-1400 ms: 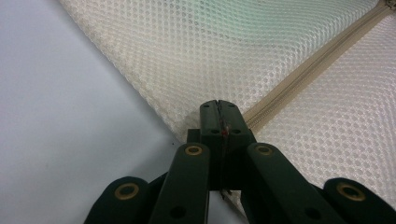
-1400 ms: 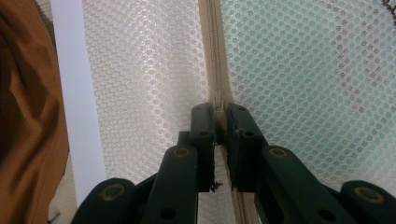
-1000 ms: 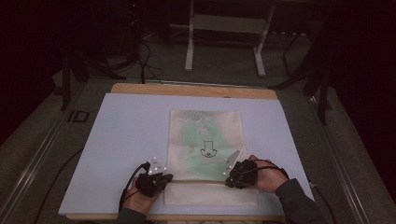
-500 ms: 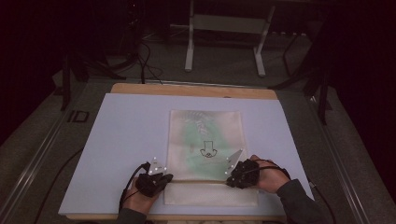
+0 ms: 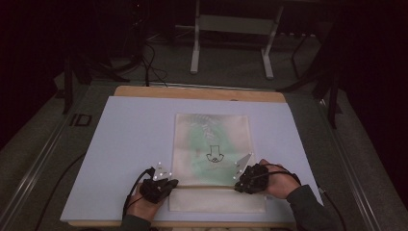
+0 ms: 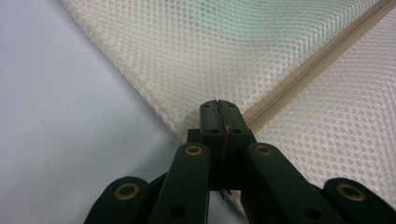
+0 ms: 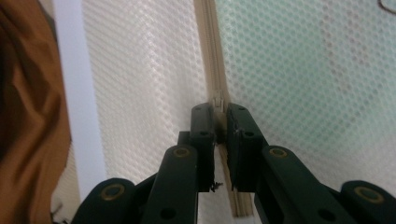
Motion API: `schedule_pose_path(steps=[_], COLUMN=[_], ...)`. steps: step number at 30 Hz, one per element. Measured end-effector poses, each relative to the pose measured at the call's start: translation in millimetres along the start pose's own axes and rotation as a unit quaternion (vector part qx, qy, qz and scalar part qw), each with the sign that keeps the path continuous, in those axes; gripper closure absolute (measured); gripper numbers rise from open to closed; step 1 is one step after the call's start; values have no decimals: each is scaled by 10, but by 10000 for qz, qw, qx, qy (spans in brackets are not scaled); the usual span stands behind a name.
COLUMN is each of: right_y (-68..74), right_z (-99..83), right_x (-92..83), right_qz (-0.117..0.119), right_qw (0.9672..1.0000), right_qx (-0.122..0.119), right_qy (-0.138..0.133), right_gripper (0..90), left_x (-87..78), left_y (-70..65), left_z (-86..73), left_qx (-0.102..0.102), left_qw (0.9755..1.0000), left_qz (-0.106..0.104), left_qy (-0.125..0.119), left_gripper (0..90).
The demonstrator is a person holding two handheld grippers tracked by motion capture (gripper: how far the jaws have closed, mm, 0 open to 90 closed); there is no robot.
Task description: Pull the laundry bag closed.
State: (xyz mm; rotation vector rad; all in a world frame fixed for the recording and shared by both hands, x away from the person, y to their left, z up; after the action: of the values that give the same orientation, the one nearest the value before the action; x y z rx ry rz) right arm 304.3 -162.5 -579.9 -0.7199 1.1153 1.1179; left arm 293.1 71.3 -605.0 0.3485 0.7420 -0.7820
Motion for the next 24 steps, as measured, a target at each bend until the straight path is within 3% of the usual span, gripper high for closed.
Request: schedule_pose_path(steps=[13,24], right_y=[-26,-127], right_z=[-52,-260], right_x=[-25,-119], right_qz=[7,-65], right_qw=[10000,9997], right_qx=[32,253], right_qy=[-3,-35], right_gripper=[824,823], left_x=[0,0], left_y=[2,1], left_z=[0,0], left_qx=[18,12], left_qw=[10000,10000], left_qz=[-4,10], left_qy=[11,13], left_gripper=[893,893])
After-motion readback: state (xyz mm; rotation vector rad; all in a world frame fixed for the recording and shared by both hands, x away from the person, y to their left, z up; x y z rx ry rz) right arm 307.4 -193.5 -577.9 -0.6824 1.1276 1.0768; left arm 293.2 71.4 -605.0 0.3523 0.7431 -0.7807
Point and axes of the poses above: each handheld gripper's, and its own axes: x roughly forward along the jaws, z roughly out of its top, y roughly to its left, the point moved 10 cm from there along x, roughly forward along the jaws, and after that the axes turned 11 degrees about x, right-handed, at the moved point
